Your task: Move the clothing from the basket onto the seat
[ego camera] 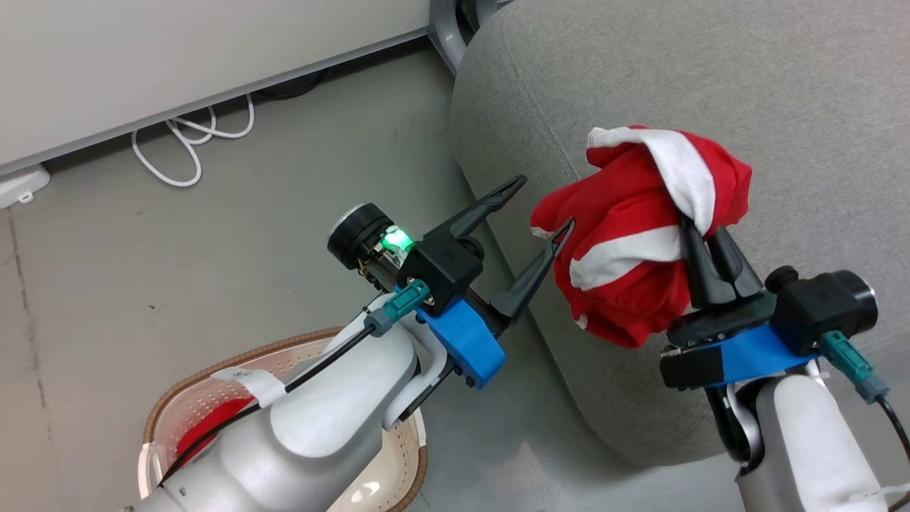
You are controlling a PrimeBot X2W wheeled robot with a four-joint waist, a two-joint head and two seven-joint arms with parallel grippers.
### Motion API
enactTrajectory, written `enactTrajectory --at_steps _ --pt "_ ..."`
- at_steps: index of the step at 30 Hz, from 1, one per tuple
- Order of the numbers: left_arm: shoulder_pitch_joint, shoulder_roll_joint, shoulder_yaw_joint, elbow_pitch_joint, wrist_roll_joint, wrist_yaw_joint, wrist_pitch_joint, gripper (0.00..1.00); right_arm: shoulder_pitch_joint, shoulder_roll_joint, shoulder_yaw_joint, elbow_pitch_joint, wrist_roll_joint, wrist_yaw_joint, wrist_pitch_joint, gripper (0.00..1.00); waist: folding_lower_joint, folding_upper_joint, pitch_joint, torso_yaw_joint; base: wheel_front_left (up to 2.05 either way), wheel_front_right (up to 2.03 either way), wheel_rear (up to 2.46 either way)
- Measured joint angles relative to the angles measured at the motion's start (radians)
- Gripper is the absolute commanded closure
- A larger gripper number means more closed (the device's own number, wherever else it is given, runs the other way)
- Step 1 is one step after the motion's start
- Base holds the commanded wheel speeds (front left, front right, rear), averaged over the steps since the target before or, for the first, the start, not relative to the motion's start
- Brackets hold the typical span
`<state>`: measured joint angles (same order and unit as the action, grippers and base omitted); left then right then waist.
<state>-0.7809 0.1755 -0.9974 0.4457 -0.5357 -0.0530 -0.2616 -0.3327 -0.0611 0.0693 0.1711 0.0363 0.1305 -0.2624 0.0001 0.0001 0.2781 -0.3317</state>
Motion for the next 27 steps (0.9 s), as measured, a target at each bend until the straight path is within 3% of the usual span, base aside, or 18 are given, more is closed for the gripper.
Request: enactTrajectory --at_steps 10,15,27 --pt "-0.046 0.033 0.021 -0.046 0.030 0.033 0.000 0.00 -0.159 -0.010 -0.072 -0.080 0.009 0.000 0.000 1.00 0.0000 0.0000 0.091 0.024 0.00 0.00 0.00" --pt "-0.101 0.050 0.028 -0.086 0.064 0.054 0.017 0.00 -0.298 -0.054 -0.154 -0.122 0.014 0.000 0.000 1.00 0.0000 0.0000 0.178 0.037 0.00 0.00 0.00" --pt "-0.228 0.131 0.051 -0.216 0.133 0.091 0.071 0.00 -0.588 -0.284 -0.405 -0.120 0.025 0.000 0.000 1.00 0.0001 0.0000 0.443 0.070 0.00 0.00 0.00"
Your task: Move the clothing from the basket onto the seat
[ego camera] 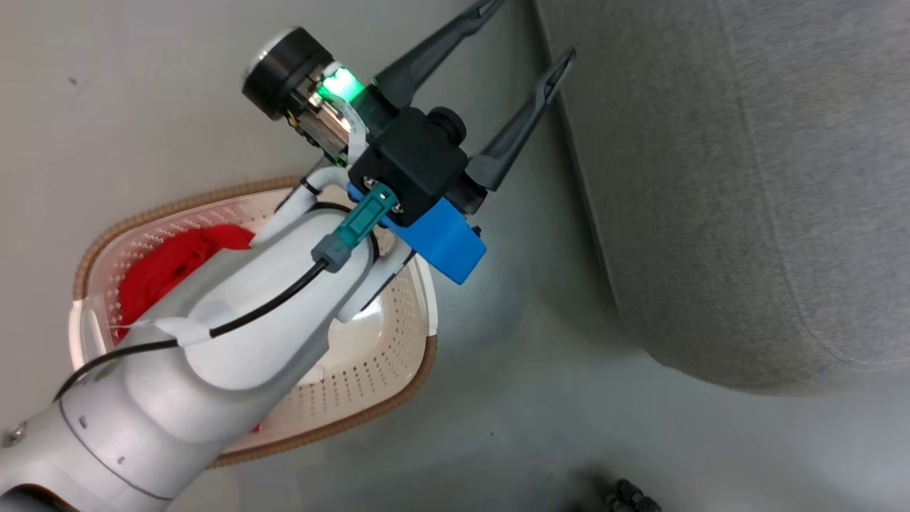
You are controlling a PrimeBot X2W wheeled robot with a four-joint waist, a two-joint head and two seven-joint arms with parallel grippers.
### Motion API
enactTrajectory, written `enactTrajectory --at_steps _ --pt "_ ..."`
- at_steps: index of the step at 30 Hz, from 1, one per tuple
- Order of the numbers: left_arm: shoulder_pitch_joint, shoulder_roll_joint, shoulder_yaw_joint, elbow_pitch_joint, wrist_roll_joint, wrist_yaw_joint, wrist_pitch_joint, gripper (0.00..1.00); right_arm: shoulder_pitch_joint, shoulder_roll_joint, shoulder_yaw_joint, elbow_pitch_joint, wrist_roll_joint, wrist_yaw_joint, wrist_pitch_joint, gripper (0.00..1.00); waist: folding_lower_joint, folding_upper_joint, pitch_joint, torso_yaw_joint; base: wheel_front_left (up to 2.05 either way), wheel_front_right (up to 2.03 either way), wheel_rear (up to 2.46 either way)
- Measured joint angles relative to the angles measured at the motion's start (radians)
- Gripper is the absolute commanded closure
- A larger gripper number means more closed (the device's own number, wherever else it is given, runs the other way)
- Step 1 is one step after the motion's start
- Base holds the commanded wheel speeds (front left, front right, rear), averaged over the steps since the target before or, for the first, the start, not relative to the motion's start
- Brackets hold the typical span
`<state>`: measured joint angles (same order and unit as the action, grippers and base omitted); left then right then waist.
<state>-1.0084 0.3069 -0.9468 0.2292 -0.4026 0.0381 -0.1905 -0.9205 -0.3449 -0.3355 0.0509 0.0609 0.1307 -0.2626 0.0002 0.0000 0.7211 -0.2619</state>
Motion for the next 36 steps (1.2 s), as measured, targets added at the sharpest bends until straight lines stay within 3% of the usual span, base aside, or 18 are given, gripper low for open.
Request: enactTrajectory --at_steps 9,19,25,26,27,28,36 --pt "-0.028 0.040 0.000 -0.071 0.026 0.018 0.035 0.00 -0.061 -0.132 -0.121 0.208 0.014 0.000 0.000 1.00 0.0000 0.0000 0.135 0.013 0.00 0.00 0.00" --pt "-0.040 0.051 -0.005 -0.095 0.027 0.026 0.048 0.00 -0.055 -0.100 -0.101 0.519 0.009 0.000 0.000 1.00 -0.0001 0.0000 0.172 0.027 0.00 0.00 0.00" --pt "-0.040 0.044 -0.011 -0.091 0.026 0.028 0.047 0.00 -0.034 -0.070 -0.090 0.609 0.028 0.000 0.000 1.00 -0.0001 0.0000 0.168 0.038 0.00 0.00 0.00" --pt "-0.040 0.042 -0.012 -0.089 0.026 0.028 0.044 0.00 -0.032 -0.068 -0.090 0.608 0.031 0.000 0.000 0.88 -0.0001 0.0000 0.165 0.039 0.00 0.00 0.00" --pt "-0.040 0.041 -0.012 -0.086 0.025 0.028 0.040 0.00 -0.030 -0.067 -0.091 0.604 0.039 0.000 0.000 0.52 -0.0001 0.0000 0.161 0.040 0.00 0.00 0.00" --pt "-0.040 0.040 -0.012 -0.082 0.023 0.028 0.037 0.00 -0.027 -0.067 -0.091 0.598 0.046 0.000 0.000 0.00 -0.0001 0.0000 0.157 0.040 0.00 0.00 0.00" --pt "-0.006 0.006 -0.013 -0.037 -0.004 0.033 -0.023 0.00 0.112 -0.060 -0.067 0.437 0.060 0.000 0.000 0.00 -0.0001 0.0000 0.079 0.054 0.00 0.00 0.00"
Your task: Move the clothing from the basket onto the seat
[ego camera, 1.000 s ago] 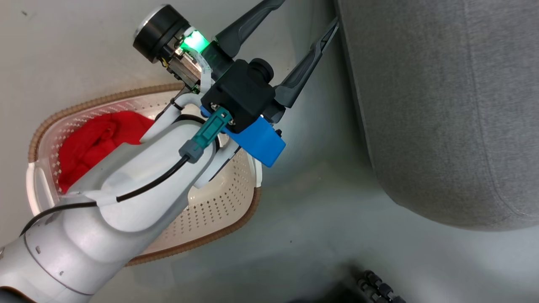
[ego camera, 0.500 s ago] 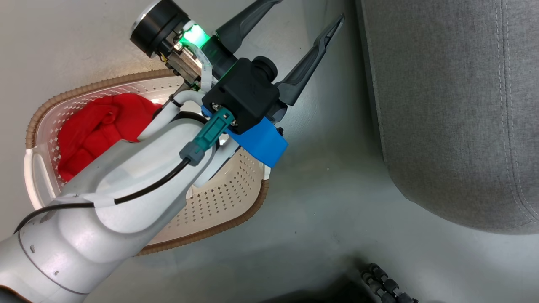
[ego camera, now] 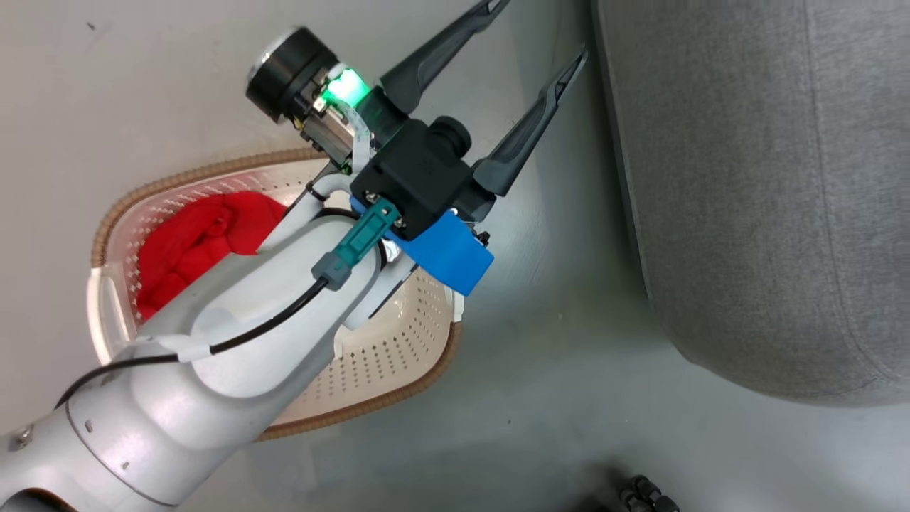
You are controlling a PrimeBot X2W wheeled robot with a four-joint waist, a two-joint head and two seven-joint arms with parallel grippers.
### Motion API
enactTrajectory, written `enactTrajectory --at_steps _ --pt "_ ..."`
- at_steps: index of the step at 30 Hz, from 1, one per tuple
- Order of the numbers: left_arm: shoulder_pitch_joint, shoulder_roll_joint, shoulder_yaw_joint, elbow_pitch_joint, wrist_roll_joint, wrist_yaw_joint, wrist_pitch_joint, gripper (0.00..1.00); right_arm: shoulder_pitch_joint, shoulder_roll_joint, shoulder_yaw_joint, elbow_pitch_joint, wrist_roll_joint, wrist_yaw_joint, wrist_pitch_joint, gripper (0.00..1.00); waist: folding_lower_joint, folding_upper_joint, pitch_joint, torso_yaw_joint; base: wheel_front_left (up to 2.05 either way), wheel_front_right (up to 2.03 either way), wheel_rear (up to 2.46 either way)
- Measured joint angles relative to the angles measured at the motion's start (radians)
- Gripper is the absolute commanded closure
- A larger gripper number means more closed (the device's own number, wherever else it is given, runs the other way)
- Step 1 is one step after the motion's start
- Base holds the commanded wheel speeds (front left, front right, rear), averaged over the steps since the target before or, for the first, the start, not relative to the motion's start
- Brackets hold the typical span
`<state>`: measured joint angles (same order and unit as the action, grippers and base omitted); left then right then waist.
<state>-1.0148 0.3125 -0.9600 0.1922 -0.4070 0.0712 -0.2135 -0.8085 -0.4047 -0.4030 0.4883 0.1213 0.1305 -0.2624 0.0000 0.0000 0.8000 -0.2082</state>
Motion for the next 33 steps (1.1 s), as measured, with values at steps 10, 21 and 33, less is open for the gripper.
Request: enactTrajectory --at_steps 10,21,33 --pt "0.139 -0.019 0.078 0.052 -0.062 0.023 -0.047 0.00 0.218 0.087 0.084 -0.297 -0.009 0.000 0.000 0.00 -0.0001 0.0000 -0.179 0.026 0.00 0.00 0.00" --pt "0.417 -0.026 0.364 -0.028 -0.006 0.038 -0.048 0.00 0.391 0.197 0.285 -0.414 -0.020 0.000 0.000 0.00 -0.0002 0.0000 -0.405 0.085 0.00 0.00 0.00" --pt "0.719 -0.109 0.673 -0.047 0.097 -0.041 -0.049 0.00 0.553 0.264 0.364 -0.416 -0.031 0.000 0.000 0.00 -0.0004 0.0001 -0.601 0.167 0.00 0.00 0.00"
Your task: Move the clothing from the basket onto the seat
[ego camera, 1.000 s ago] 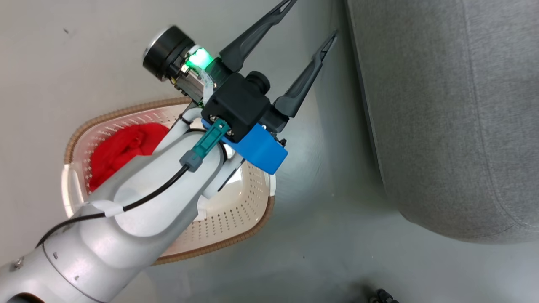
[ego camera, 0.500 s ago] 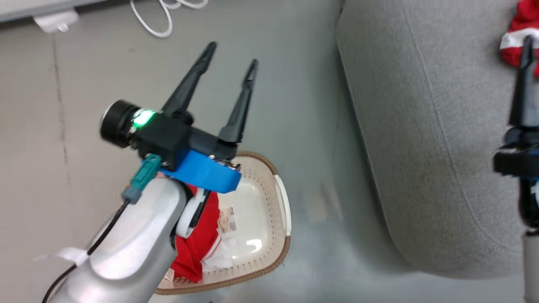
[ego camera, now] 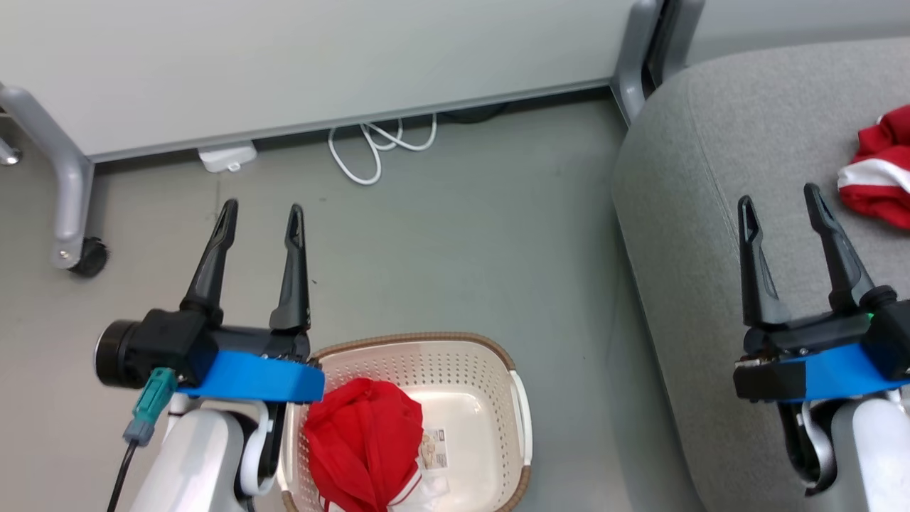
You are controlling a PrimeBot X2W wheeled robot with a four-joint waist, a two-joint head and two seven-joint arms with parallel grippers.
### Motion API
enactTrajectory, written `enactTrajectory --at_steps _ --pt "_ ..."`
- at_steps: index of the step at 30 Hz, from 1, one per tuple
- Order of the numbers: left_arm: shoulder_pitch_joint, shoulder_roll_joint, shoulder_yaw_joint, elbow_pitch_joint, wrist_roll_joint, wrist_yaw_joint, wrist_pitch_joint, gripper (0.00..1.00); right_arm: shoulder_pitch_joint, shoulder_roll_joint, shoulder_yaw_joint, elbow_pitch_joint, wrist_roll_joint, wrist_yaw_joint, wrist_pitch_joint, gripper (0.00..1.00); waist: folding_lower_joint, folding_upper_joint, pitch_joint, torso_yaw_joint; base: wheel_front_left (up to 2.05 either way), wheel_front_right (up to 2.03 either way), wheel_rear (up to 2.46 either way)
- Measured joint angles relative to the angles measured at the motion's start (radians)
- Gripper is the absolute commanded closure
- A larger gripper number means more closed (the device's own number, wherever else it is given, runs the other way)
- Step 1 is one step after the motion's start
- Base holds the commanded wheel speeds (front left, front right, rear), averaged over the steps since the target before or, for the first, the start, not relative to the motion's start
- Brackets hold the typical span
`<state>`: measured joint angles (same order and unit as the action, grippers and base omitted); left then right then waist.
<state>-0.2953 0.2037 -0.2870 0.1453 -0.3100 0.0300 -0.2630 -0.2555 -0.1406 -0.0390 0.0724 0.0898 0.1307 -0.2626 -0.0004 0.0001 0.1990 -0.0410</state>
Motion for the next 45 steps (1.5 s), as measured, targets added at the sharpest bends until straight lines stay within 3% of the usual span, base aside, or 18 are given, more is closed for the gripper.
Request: enactTrajectory --at_steps 8,17,45 --pt "0.132 -0.069 0.154 -0.002 0.081 -0.063 0.000 0.00 0.076 0.044 0.021 -0.013 -0.010 0.000 0.000 0.00 0.0001 0.0000 -0.070 0.038 0.00 0.00 0.00" --pt "0.212 -0.121 0.238 -0.001 0.142 -0.111 0.000 0.00 0.157 0.075 0.018 0.006 -0.010 0.000 0.000 0.00 0.0002 0.0000 -0.128 0.065 0.00 0.00 0.00" --pt "0.248 -0.152 0.282 0.015 0.169 -0.153 0.000 0.00 0.201 0.089 0.017 0.046 -0.002 0.000 0.000 0.00 0.0004 0.0000 -0.157 0.078 0.00 0.00 0.00"
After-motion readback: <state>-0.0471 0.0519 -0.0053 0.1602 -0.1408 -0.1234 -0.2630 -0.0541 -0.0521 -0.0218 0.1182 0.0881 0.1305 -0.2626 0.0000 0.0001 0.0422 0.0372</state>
